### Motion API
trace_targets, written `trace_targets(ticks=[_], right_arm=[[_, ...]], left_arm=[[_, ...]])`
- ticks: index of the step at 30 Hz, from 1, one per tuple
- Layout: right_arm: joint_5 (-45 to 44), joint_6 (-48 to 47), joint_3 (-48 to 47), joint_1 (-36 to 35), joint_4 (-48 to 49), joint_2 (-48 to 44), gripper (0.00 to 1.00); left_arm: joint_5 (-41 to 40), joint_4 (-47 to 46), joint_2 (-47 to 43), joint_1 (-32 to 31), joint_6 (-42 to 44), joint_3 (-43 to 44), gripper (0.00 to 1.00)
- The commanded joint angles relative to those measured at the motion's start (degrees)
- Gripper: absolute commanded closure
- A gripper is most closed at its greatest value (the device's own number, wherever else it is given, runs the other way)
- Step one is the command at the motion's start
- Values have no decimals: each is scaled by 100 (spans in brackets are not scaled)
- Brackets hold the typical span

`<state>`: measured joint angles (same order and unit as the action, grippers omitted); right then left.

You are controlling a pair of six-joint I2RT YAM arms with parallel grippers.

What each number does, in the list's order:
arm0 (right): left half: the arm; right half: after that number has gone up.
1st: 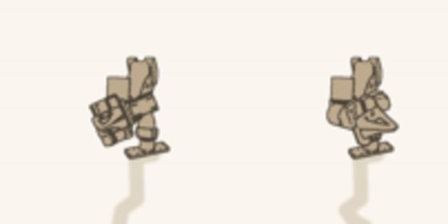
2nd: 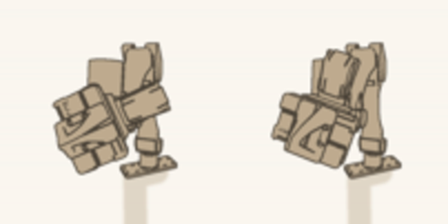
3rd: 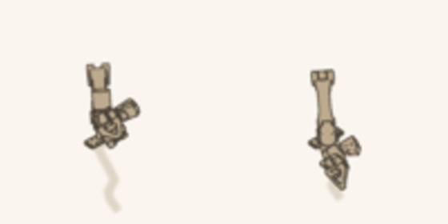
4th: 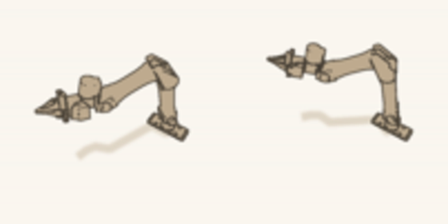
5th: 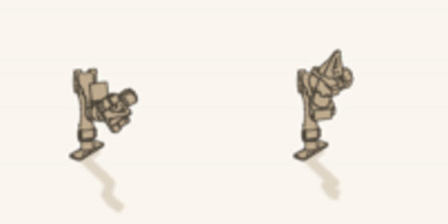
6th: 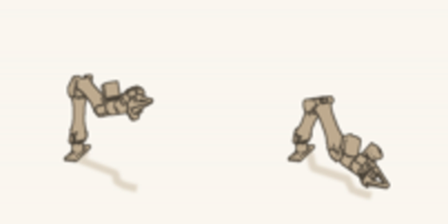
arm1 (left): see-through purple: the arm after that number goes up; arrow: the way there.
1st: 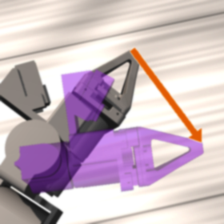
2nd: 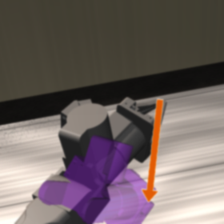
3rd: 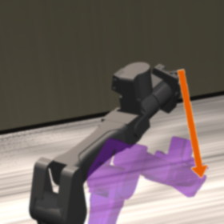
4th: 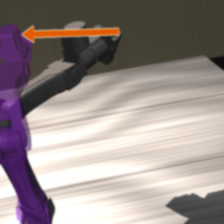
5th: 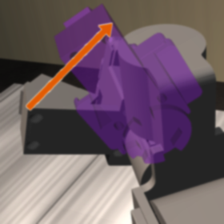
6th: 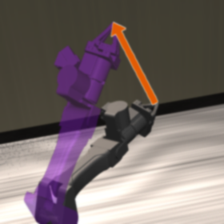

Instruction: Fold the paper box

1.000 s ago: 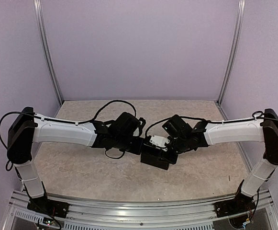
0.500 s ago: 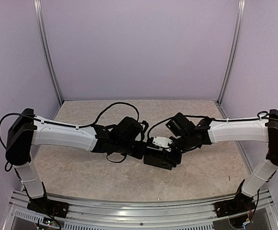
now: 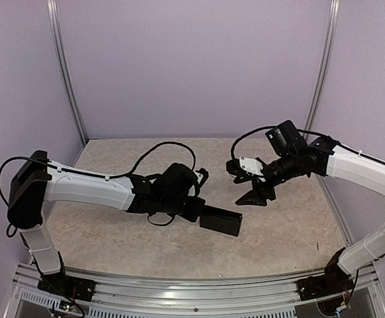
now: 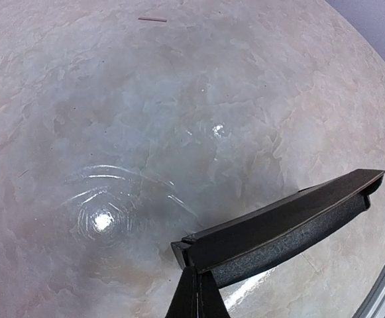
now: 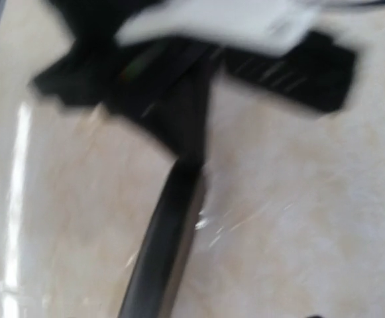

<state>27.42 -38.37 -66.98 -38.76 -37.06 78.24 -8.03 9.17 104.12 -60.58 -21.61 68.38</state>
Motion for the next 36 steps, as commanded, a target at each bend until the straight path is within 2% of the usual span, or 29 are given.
trace_targets(ticks=[1,7,9,12,14,21,29,36], right_arm=[[-41,-969,465,9,-389,181,31],[-5,-1291,667,7,-258,323,44],[-90,-1220,771,-12,-33,265,47],[-279,-1002,927,-79,344,178,59],[-523,-753,987,-136,580,198,63],[-912,76,1023,-204,1096,406,63],[-838,294,944,-480,1035,655,62],[-992,353,889,-609,1042,814,71]], left_arm=[[129,656,329,-46,285,-211,100],[132,628,335,-50,481,-188,100],[139,556,334,-50,522,-247,100],[131,415,317,-46,498,-344,100],[121,295,305,-59,476,-439,100],[71,96,241,-56,396,-628,100],[0,47,232,-103,394,-662,100],[-36,25,208,-132,372,-735,100]])
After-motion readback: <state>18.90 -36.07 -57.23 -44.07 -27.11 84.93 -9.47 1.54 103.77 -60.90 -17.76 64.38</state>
